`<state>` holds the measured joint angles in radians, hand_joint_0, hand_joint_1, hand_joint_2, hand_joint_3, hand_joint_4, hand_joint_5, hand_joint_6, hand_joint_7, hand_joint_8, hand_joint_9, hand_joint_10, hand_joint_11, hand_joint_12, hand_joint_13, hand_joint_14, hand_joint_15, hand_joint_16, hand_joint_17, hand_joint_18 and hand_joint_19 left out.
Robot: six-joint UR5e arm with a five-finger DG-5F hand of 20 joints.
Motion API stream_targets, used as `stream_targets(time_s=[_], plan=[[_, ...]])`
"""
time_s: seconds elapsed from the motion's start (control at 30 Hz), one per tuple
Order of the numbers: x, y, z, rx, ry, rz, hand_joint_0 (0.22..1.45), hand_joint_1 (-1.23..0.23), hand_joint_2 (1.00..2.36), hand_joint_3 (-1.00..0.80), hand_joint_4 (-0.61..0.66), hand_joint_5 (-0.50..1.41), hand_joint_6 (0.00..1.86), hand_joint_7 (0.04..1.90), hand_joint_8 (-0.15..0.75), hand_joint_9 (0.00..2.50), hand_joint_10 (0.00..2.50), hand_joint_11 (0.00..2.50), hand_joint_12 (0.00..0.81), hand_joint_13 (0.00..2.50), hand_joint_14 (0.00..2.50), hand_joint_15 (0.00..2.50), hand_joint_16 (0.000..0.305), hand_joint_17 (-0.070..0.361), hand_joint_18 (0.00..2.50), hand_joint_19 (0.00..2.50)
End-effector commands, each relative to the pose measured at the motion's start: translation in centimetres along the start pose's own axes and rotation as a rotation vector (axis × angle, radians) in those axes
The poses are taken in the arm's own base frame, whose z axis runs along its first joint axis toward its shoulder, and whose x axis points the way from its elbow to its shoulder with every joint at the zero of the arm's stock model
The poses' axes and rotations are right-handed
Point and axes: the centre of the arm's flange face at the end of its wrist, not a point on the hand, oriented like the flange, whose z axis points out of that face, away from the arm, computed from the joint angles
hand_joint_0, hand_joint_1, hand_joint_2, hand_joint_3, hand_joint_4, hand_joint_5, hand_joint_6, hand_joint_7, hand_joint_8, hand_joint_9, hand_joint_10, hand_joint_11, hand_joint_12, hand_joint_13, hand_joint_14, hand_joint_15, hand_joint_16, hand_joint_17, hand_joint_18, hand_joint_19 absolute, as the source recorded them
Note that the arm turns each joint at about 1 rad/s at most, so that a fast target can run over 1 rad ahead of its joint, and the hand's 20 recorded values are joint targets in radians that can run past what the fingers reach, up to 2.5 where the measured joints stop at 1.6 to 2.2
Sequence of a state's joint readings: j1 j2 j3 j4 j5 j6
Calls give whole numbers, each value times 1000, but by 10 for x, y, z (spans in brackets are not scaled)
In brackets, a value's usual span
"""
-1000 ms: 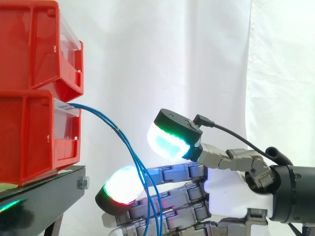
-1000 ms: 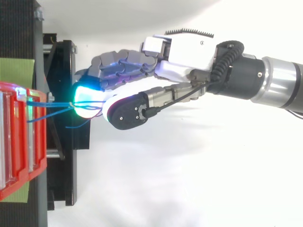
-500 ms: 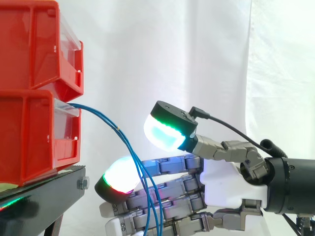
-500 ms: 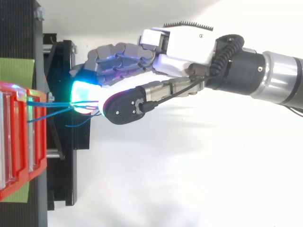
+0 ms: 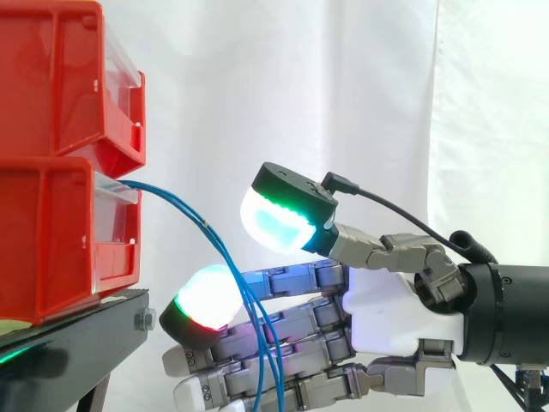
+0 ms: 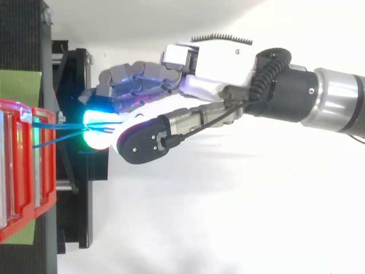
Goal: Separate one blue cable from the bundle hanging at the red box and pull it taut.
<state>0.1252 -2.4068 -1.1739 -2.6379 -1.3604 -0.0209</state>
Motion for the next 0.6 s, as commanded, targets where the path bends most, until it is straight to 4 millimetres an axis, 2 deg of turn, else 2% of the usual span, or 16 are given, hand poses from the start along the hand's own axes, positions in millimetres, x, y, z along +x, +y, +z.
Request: stream_targets(time_s=[0.0, 0.3, 0.57], plan=[[2, 0, 0, -1, 4, 1, 555, -588, 1012, -376, 173, -125, 502, 1262, 287, 416, 0, 0, 313, 534, 5, 114, 44, 98, 373, 437], [-2, 0, -1, 11, 4, 6, 570, -594, 1015, -338, 159, -120, 505, 1398, 287, 422, 0, 0, 311, 539, 5, 119, 43, 96, 379, 435], [-5, 1, -1, 13, 18, 4, 576, -590, 1016, -324, 158, -142, 609, 1290, 288, 428, 0, 0, 309, 538, 6, 118, 43, 96, 380, 434]])
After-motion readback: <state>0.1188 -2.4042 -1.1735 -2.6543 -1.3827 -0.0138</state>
